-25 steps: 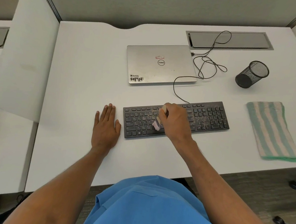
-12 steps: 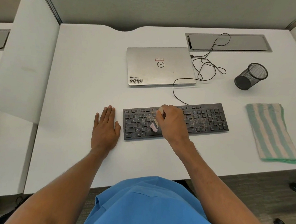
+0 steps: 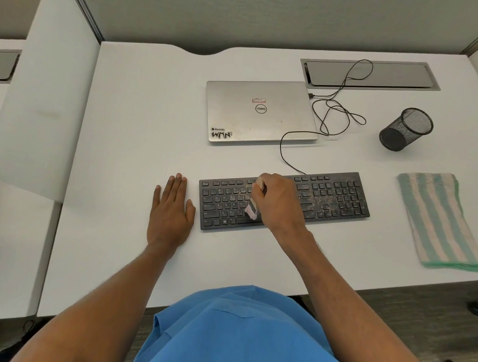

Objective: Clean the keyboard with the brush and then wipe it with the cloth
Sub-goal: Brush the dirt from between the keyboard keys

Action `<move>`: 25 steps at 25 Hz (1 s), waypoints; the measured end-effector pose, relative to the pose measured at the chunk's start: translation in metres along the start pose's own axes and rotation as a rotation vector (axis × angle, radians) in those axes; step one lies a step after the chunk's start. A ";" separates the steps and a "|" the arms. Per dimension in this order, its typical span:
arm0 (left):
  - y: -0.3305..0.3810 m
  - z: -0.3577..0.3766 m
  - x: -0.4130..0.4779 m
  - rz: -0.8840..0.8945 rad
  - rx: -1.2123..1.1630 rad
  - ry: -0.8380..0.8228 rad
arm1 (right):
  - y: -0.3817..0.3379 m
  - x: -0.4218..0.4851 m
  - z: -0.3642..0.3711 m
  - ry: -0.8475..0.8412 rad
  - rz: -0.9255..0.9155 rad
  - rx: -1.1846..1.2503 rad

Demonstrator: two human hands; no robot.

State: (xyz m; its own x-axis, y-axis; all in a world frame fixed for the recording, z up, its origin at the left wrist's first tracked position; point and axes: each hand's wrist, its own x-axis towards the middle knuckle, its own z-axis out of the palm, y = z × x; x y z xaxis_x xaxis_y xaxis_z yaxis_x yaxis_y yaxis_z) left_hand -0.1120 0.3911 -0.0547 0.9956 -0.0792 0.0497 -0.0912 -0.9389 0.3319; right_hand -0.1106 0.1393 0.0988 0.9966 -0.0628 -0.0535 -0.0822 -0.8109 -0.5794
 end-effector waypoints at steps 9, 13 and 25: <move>0.000 0.000 0.001 -0.001 0.013 -0.004 | -0.003 0.000 -0.001 -0.006 -0.003 -0.008; -0.001 0.001 0.001 0.000 0.007 -0.007 | 0.000 0.003 0.004 -0.027 -0.010 0.042; 0.001 -0.001 0.000 0.006 -0.005 0.002 | -0.003 -0.001 0.000 -0.038 -0.006 0.162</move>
State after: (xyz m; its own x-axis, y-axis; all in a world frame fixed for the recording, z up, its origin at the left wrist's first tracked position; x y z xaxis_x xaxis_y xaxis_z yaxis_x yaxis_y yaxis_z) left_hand -0.1120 0.3902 -0.0530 0.9950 -0.0842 0.0531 -0.0972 -0.9368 0.3361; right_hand -0.1118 0.1413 0.1008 0.9963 -0.0335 -0.0788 -0.0794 -0.7062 -0.7035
